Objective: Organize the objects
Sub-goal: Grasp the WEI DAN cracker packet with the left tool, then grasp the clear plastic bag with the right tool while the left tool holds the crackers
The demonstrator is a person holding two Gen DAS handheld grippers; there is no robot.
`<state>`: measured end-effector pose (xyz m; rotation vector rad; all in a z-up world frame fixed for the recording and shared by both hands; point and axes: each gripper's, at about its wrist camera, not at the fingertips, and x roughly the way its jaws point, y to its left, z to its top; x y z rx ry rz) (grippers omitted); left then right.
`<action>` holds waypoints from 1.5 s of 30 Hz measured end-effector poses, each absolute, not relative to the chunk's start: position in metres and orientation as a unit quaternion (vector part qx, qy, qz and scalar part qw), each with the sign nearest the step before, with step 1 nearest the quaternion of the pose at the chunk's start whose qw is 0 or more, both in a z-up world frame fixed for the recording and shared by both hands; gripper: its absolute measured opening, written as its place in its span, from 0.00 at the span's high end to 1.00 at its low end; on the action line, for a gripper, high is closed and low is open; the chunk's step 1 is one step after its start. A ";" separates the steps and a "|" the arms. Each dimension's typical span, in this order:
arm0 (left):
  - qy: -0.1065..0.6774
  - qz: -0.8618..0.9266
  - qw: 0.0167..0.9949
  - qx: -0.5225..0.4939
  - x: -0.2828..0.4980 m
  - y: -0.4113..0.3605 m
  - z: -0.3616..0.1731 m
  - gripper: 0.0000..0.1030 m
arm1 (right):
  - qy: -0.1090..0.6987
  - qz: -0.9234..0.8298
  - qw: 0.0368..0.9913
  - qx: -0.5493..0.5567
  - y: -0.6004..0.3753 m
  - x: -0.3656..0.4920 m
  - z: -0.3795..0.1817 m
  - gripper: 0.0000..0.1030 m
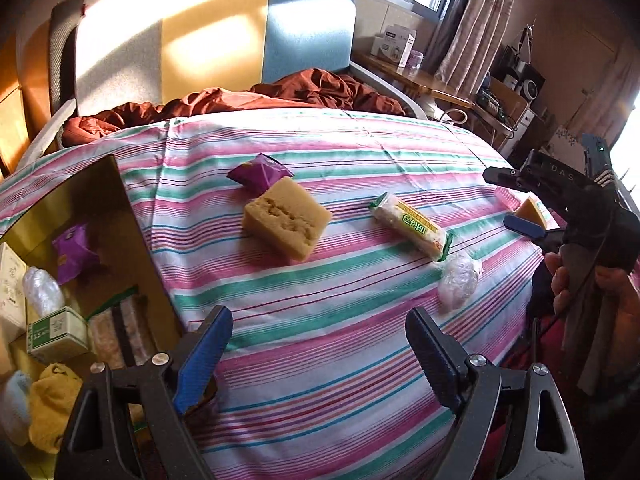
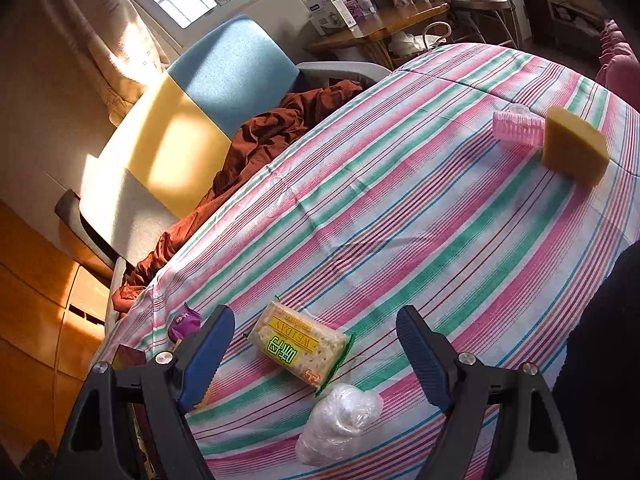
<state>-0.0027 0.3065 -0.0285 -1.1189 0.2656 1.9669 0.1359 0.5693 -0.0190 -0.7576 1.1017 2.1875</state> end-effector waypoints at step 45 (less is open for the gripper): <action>0.238 0.751 0.469 -0.400 0.013 0.417 -0.094 0.53 | 0.453 0.800 0.251 -0.304 0.577 0.130 -0.035 0.18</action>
